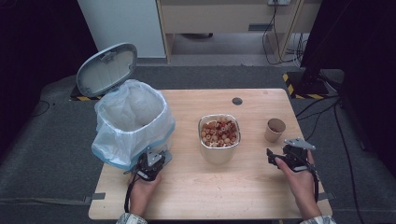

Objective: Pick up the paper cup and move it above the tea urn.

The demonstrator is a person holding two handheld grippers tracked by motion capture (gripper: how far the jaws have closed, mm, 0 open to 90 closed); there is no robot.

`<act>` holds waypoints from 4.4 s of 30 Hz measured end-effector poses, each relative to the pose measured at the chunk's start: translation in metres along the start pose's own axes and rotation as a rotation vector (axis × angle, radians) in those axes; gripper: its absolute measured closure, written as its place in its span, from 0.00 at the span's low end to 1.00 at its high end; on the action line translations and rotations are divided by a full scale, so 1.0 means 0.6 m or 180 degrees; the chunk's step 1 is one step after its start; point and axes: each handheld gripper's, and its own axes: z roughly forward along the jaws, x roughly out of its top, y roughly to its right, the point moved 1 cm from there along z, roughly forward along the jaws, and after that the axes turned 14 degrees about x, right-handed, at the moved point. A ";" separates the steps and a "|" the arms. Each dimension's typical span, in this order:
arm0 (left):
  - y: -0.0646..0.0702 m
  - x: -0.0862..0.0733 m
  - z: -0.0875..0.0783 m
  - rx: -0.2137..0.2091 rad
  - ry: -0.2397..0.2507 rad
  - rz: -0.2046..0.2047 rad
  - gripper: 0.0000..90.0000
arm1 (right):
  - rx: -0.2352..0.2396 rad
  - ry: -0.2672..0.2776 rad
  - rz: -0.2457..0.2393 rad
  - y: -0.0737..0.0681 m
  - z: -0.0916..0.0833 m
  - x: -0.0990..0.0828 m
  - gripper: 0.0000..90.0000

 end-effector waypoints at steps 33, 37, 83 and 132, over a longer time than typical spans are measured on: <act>0.002 0.000 0.000 0.0007 0.0013 0.0003 0.99 | 0.0055 0.0211 0.0253 0.084 0.123 0.051 0.19; 0.003 0.000 0.000 0.0012 0.0016 0.0003 0.99 | 0.0122 0.0262 0.0339 0.091 0.130 0.048 0.18; 0.004 0.001 0.001 0.0023 0.0017 0.0011 0.99 | 0.0681 0.0257 -0.0938 0.016 0.025 0.207 0.36; 0.004 0.001 0.002 0.0021 0.0027 0.0028 0.99 | 0.0821 0.0421 -0.1615 -0.036 -0.007 0.346 0.36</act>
